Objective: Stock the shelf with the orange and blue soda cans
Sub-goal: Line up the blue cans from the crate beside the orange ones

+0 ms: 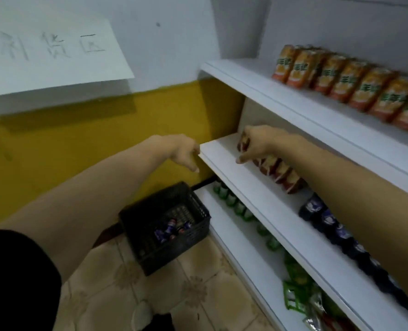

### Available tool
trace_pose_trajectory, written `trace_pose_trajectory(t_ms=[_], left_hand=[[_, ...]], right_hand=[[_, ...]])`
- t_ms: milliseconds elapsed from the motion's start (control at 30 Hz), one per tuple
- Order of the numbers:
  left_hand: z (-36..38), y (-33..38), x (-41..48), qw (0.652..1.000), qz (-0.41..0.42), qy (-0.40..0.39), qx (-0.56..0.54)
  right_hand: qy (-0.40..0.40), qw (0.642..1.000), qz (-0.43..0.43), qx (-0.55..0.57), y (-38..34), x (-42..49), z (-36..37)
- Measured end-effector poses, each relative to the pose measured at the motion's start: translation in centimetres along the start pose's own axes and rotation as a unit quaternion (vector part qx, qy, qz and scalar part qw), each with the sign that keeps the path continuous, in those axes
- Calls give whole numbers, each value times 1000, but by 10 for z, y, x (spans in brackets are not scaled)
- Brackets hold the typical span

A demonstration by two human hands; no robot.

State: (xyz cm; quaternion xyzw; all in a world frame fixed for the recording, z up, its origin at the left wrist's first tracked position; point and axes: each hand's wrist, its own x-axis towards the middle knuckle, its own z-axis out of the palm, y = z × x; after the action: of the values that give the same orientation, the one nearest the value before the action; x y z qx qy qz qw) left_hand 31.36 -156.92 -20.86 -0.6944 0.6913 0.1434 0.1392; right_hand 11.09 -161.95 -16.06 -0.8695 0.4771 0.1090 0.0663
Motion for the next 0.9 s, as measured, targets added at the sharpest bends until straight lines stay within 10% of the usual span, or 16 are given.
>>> trace_pose_trajectory(t_ms=[333,733,900], left_hand=[[156,-215,-17,976,-112,-87,-167],[293,-258,107,922,-88,-201,-318],[365,-236,169,834,-193,-222,-466]], right_hand=[[-189,971,-133,63,-197,140,151],[-332,851,72,401,-196,228,302],[-337,802,198,452,-192,293,396]])
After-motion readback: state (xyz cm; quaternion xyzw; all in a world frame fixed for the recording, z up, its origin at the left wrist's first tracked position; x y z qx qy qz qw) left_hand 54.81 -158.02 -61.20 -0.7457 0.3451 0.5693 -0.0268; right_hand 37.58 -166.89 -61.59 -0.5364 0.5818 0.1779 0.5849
